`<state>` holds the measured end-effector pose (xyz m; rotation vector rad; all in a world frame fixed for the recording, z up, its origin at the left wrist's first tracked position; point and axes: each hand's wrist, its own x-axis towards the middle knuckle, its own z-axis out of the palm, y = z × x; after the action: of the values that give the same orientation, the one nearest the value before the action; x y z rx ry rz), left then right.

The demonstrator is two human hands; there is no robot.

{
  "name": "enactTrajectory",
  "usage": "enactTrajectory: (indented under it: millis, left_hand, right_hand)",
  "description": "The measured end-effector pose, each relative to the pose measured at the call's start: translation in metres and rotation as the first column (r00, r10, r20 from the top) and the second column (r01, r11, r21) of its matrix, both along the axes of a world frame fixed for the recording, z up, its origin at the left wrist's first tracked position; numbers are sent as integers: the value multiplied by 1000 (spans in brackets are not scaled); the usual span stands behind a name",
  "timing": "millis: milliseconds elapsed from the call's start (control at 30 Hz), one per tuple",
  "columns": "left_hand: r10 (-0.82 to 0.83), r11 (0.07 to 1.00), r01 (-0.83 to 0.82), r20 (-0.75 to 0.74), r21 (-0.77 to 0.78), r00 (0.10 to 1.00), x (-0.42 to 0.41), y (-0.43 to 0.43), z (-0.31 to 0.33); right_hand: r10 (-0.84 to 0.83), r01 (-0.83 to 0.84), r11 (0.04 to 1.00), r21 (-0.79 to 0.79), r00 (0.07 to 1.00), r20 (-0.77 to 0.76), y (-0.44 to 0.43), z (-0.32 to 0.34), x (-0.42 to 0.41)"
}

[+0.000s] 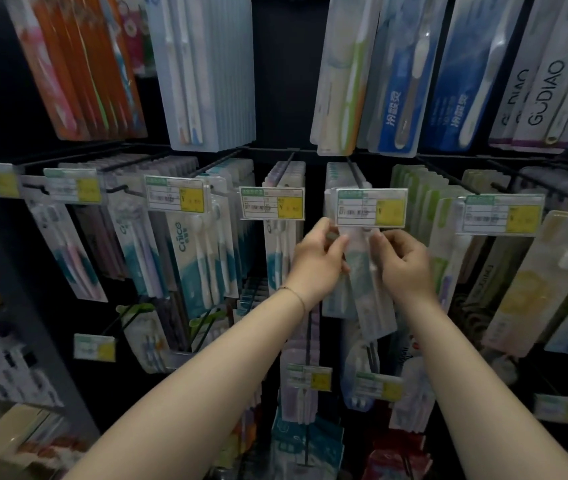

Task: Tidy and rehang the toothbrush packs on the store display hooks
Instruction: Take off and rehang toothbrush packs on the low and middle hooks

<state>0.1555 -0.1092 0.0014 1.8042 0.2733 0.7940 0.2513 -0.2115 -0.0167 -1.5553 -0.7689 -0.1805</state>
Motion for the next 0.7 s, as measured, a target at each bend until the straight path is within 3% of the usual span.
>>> enactTrajectory:
  millis: [100, 267, 433, 700]
  left_hand:
    - [28, 998, -27, -33, 51, 999, 4, 0, -2]
    - [135, 991, -134, 40, -17, 990, 7, 8, -16]
    - [211, 965, -212, 28, 157, 977, 16, 17, -11]
    - [259, 937, -251, 2, 244, 966, 24, 23, -12]
  right_hand:
    - [53, -53, 998, 18, 999, -3, -1, -10, 5]
    - [92, -92, 995, 34, 996, 23, 3, -14, 5]
    - [113, -114, 992, 50, 993, 19, 3, -14, 6]
    - [130, -130, 991, 21, 991, 31, -1, -12, 8]
